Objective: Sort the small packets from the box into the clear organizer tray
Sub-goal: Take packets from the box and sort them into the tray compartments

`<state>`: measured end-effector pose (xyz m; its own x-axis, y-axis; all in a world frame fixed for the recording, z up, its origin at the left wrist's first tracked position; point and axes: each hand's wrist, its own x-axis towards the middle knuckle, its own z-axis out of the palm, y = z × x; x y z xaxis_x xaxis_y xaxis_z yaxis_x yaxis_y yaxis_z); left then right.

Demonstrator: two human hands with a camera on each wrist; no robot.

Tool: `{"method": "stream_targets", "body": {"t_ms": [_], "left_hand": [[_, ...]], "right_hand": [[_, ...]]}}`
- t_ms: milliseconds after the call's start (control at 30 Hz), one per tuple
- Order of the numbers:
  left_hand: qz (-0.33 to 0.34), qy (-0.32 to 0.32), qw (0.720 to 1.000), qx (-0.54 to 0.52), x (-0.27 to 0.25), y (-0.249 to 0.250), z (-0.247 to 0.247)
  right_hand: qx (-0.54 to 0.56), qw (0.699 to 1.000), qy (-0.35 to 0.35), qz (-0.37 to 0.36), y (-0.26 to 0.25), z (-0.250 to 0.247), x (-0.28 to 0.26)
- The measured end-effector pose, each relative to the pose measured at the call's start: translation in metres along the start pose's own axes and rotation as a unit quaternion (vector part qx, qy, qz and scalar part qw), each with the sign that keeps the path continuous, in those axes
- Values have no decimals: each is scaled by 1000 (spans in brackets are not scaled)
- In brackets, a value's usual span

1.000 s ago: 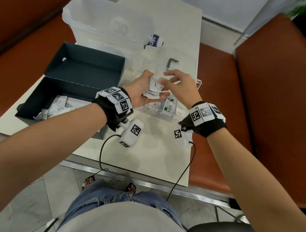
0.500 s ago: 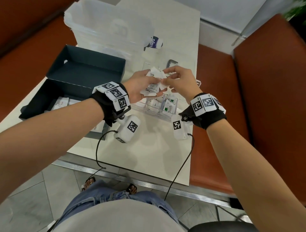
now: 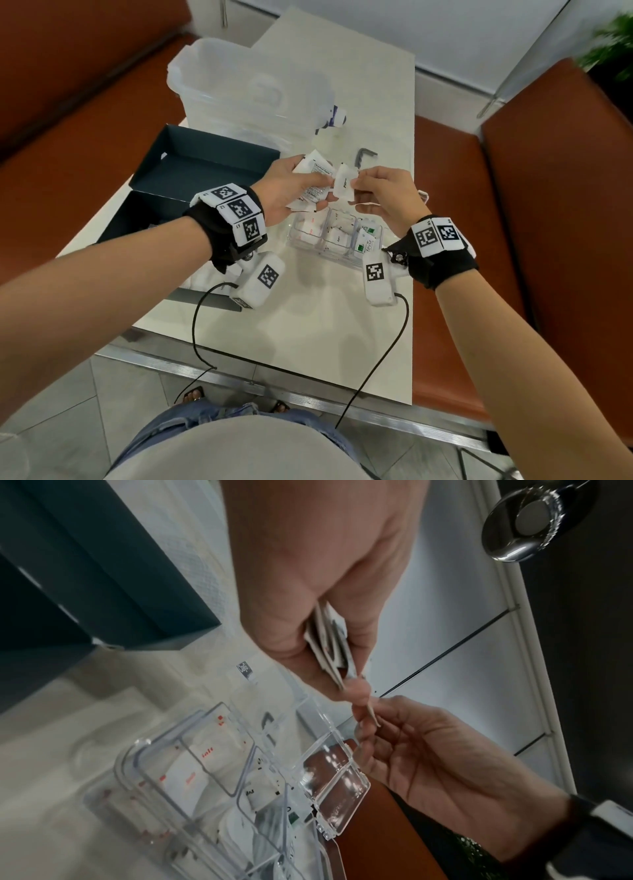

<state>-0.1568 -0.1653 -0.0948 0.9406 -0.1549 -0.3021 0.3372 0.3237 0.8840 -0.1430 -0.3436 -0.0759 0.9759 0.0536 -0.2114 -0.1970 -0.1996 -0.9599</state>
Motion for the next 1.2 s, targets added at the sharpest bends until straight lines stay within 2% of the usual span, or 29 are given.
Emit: {"method": "stream_targets", "body": {"t_ms": [200, 333, 433, 500, 667, 800, 1200], "left_hand": [[9, -13, 999, 33, -4, 11, -14], [4, -12, 999, 40, -7, 13, -24], [1, -8, 999, 44, -9, 12, -29], [-4, -4, 999, 44, -10, 11, -30], [-10, 9, 999, 36, -9, 10, -32], [-10, 8, 999, 38, -8, 10, -31], [-16, -7, 1000, 18, -6, 9, -26]], "right_hand": [[29, 998, 61, -17, -2, 1, 4], [-91, 995, 33, 1, 14, -2, 12], [-221, 975, 20, 19, 29, -4, 14], [-269, 963, 24, 13, 37, -4, 15], [-294, 952, 78, -6, 50, 4, 14], [-316, 944, 94, -15, 51, 9, 13], [-401, 915, 30, -29, 46, 18, 15]]}}
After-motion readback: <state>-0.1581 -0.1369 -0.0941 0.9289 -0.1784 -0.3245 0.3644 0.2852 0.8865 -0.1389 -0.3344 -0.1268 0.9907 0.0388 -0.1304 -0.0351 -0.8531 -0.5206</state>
